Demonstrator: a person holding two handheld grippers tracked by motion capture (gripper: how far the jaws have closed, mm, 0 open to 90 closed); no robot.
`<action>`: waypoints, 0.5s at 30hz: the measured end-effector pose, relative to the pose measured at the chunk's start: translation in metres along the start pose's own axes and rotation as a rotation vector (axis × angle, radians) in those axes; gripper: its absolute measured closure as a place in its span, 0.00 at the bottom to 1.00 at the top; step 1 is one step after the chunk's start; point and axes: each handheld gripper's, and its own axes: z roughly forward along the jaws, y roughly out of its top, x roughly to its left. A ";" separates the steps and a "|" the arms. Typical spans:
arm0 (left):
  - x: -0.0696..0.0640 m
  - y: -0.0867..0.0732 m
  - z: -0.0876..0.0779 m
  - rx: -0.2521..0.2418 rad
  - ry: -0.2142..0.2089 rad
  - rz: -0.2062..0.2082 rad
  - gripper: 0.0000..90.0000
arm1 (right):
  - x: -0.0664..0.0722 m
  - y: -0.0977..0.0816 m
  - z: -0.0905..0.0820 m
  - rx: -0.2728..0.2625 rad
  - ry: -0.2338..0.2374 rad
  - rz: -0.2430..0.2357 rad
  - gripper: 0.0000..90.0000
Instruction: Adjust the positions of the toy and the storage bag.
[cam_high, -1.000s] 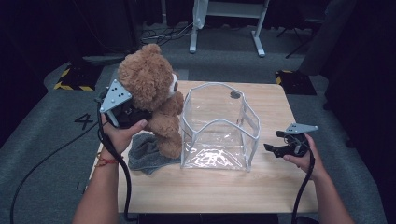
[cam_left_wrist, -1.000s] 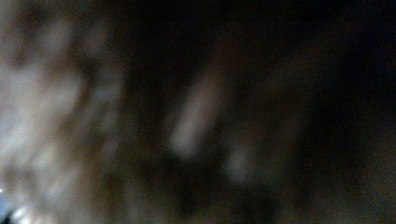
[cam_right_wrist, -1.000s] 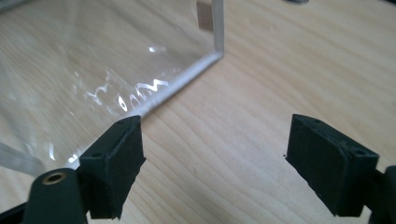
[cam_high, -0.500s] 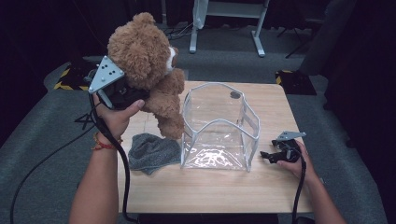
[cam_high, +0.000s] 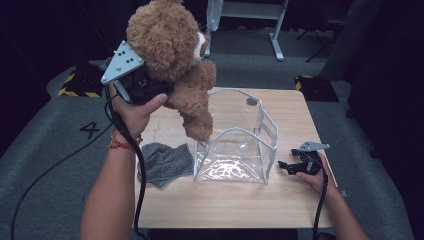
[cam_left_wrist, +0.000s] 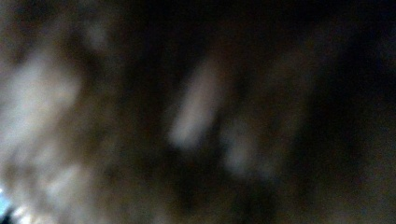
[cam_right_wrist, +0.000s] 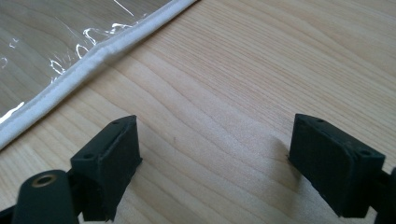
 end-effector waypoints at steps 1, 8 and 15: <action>-0.002 0.002 0.003 -0.003 -0.010 0.004 0.48 | 0.000 0.000 0.000 0.000 0.000 0.000 0.18; -0.021 0.009 0.030 -0.006 -0.066 0.014 0.48 | 0.000 0.000 0.000 0.000 -0.001 0.000 0.18; -0.035 -0.001 0.066 0.025 -0.096 0.028 0.48 | 0.000 0.000 0.000 -0.001 -0.003 0.003 0.18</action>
